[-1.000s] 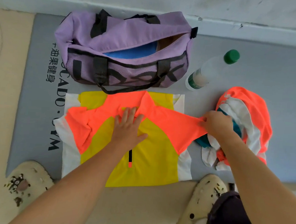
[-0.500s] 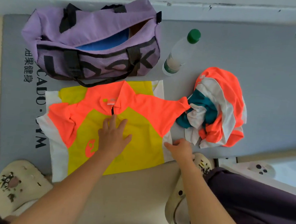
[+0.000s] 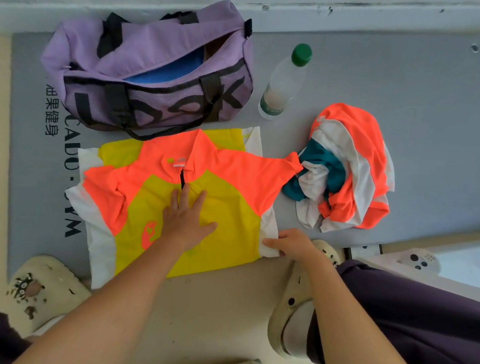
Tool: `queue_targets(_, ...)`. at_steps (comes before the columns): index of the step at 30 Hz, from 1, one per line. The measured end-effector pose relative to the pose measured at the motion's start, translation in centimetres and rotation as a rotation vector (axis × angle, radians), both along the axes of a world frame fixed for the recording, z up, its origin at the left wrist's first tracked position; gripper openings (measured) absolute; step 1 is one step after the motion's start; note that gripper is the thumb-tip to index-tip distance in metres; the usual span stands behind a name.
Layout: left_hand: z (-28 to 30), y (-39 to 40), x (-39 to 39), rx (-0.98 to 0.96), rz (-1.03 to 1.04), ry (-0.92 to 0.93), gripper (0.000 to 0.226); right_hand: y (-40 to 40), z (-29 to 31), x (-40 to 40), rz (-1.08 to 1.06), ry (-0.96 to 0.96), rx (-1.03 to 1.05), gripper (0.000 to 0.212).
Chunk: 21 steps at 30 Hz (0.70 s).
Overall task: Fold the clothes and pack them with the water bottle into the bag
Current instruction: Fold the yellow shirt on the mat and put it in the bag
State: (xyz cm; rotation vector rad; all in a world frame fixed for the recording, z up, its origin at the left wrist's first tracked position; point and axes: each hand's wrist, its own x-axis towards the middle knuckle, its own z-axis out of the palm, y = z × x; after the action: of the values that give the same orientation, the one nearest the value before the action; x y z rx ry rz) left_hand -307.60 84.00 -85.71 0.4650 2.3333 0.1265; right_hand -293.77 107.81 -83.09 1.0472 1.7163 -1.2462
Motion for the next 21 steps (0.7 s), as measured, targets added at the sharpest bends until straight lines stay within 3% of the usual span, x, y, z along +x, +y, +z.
queue_targets(2, 0.0, 0.0, 0.0, -0.004, -0.001, -0.001, 0.09, 0.4, 0.0, 0.6, 0.018, 0.004, 0.063, 0.031)
queue_targets(6, 0.2, 0.0, 0.1, -0.009, -0.018, 0.003, 0.092, 0.6, 0.3, 1.1, 0.153, -0.032, 0.285, 0.055)
queue_targets(10, 0.5, -0.5, -0.4, 0.05, 0.007, -0.012, 0.083, -0.6, 0.8, 0.7, 0.315, -0.056, 0.533, 0.041)
queue_targets(13, 1.5, -2.0, -1.6, 0.317, 0.251, -0.055, 0.055, -2.6, 1.0, -1.1, 0.331, 0.146, 0.732, 0.046)
queue_targets(15, 2.3, -4.3, -2.0, 0.42, 0.42, 0.094, 0.032, -5.0, 0.9, -3.4, 0.383, 0.327, 0.712, 0.043)
queue_targets(18, 3.0, -8.8, -1.9, 0.294, 0.68, 0.307, 0.013, -9.9, 0.6, -7.2, 0.527, 0.535, 0.64, 0.046)
queue_targets(21, 2.9, -13.2, -1.9, 0.094, 0.932, 0.382, 0.027, -14.4, -0.1, -10.0, 0.756, 0.608, 0.647, 0.064)
